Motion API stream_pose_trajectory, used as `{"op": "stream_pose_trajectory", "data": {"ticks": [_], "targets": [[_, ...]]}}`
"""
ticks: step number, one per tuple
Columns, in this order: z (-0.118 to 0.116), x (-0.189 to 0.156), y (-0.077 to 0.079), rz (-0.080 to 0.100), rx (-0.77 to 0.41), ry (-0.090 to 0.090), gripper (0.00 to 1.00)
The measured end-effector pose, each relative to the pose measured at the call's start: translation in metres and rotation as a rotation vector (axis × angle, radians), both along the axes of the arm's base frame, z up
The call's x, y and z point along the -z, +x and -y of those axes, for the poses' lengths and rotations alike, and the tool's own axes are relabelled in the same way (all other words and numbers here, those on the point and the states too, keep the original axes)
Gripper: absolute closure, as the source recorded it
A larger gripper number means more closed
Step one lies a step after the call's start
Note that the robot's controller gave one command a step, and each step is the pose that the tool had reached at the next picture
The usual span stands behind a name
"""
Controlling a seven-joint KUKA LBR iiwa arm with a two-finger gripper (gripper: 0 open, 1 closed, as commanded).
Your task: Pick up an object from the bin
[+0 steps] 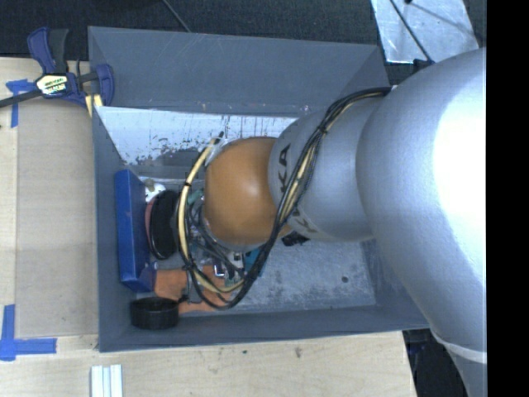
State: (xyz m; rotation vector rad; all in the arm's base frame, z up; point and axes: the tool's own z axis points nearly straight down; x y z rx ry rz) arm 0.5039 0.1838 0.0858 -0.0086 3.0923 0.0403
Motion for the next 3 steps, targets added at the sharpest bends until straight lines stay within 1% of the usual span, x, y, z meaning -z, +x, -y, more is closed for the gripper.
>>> {"op": "stream_pose_trajectory", "data": {"ticks": [1,2,3], "targets": [[-0.029,0.007,0.001,-0.022,-0.35,-0.036,0.0],[-0.051,0.014,-0.002,-0.039,-0.472,-0.054,0.0],[-0.029,0.007,0.001,-0.021,-0.349,-0.035,1.0]]}}
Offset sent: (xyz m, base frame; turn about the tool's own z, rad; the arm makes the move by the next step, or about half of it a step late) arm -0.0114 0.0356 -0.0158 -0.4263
